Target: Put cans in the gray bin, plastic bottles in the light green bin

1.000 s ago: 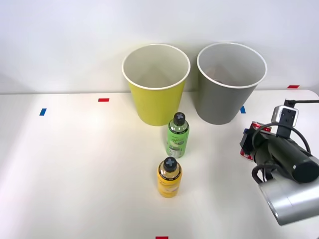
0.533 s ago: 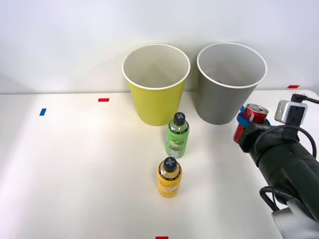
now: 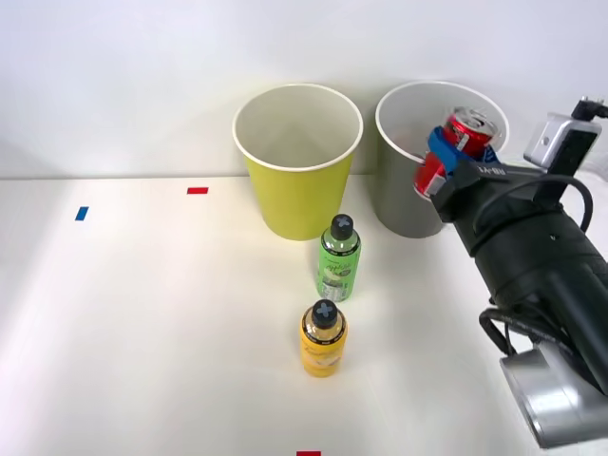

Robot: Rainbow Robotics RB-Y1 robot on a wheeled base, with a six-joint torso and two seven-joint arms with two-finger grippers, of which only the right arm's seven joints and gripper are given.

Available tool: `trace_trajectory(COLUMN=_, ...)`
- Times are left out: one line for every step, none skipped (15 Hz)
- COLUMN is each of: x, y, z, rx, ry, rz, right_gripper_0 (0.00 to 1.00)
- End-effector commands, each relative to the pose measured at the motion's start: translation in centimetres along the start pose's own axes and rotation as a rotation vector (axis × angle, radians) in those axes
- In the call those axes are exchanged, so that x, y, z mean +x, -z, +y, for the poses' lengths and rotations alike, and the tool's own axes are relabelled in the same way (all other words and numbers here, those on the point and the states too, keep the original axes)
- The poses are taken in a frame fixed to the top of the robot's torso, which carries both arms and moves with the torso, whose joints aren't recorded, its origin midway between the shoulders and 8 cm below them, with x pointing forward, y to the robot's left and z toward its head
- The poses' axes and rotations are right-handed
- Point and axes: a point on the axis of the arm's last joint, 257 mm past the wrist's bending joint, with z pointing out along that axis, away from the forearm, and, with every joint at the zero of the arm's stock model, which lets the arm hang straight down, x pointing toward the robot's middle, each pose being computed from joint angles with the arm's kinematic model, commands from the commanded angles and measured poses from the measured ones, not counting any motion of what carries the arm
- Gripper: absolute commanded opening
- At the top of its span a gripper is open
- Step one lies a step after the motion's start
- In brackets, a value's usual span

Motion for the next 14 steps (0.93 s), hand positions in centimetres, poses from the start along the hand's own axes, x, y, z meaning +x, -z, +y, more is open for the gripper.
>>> trace_trajectory(x=-0.9, y=-3.4, z=-0.7, rx=0.013, ry=0.027, rz=-0.026, right_gripper_0=0.00)
trace_trajectory(x=-1.3, y=-4.9, z=-1.5, rx=0.027, ry=0.040, rz=-0.033, right_gripper_0=0.00)
trace_trajectory(x=-1.4, y=-5.8, z=-2.0, rx=0.036, ry=0.048, rz=-0.034, right_gripper_0=0.00)
trace_trajectory(x=-1.5, y=-7.3, z=-2.7, rx=0.050, ry=0.062, rz=-0.033, right_gripper_0=0.00)
trace_trajectory(x=-1.9, y=-8.6, z=-3.2, rx=0.059, ry=0.075, rz=-0.037, right_gripper_0=0.00)
trace_trajectory(x=-2.1, y=-9.5, z=-3.7, rx=0.069, ry=0.079, rz=-0.038, right_gripper_0=0.00)
trace_trajectory(x=-2.1, y=-10.8, z=-4.3, rx=0.082, ry=0.084, rz=-0.033, right_gripper_0=0.00)
trace_trajectory(x=-2.2, y=-11.8, z=-4.6, rx=0.090, ry=0.091, rz=-0.031, right_gripper_0=0.00)
trace_trajectory(x=-2.0, y=-12.6, z=-5.1, rx=0.100, ry=0.104, rz=-0.022, right_gripper_0=0.00)
trace_trajectory(x=-1.9, y=-13.2, z=-6.0, rx=0.113, ry=0.115, rz=-0.015, right_gripper_0=0.00)
trace_trajectory(x=-1.8, y=-13.5, z=-6.6, rx=0.122, ry=0.128, rz=-0.011, right_gripper_0=0.00)
trace_trajectory(x=-1.7, y=-13.7, z=-7.1, rx=0.126, ry=0.140, rz=-0.007, right_gripper_0=0.00)
trace_trajectory(x=-1.3, y=-14.0, z=-7.9, rx=0.131, ry=0.157, rz=0.000, right_gripper_0=0.00)
trace_trajectory(x=-1.1, y=-14.2, z=-8.2, rx=0.128, ry=0.167, rz=-0.001, right_gripper_0=0.00)
